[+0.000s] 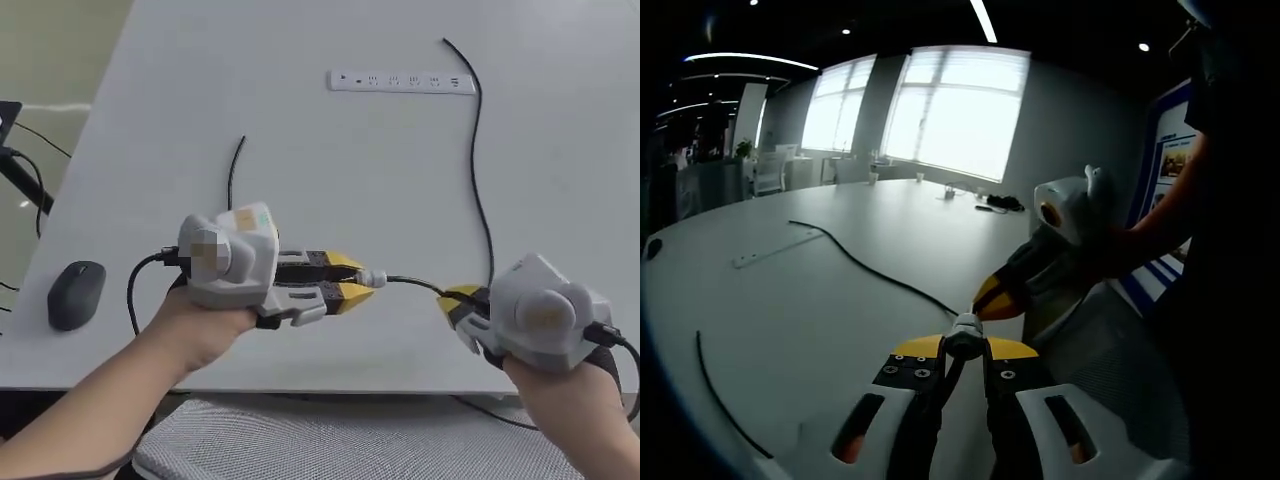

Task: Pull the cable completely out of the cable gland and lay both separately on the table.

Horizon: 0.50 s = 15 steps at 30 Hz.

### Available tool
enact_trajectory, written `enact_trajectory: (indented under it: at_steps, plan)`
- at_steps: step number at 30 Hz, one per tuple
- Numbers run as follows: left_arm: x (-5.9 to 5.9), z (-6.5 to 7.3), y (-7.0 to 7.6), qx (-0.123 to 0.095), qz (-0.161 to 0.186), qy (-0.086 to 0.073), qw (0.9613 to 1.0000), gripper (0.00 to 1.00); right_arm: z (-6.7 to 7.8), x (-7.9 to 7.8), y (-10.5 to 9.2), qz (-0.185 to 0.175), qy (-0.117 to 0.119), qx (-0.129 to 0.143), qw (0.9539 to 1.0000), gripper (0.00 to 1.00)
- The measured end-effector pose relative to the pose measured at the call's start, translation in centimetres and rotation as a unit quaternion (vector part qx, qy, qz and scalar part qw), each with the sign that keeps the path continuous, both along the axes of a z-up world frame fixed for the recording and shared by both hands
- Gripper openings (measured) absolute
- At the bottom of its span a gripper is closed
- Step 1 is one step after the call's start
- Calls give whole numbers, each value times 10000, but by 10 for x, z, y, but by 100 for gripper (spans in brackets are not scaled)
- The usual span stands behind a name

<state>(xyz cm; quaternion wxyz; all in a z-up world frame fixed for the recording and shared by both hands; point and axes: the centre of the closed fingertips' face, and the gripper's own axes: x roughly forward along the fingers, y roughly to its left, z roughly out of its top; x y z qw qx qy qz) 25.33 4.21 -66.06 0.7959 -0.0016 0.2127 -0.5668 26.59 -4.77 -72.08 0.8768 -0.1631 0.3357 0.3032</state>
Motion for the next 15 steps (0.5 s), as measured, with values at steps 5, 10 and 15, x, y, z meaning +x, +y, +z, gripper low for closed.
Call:
enact_trajectory:
  at_steps: [5, 10, 15]
  plan:
    - [2, 0, 2, 14, 34, 4, 10000, 15, 6, 0, 0, 212, -158, -263, 9993, 2]
    - [3, 1, 3, 7, 31, 25, 10000, 15, 24, 0, 16, 641, -419, -315, 9966, 10]
    - [2, 1, 3, 16, 3, 26, 10000, 15, 43, -2, 41, 1241, -826, -614, 9869, 13]
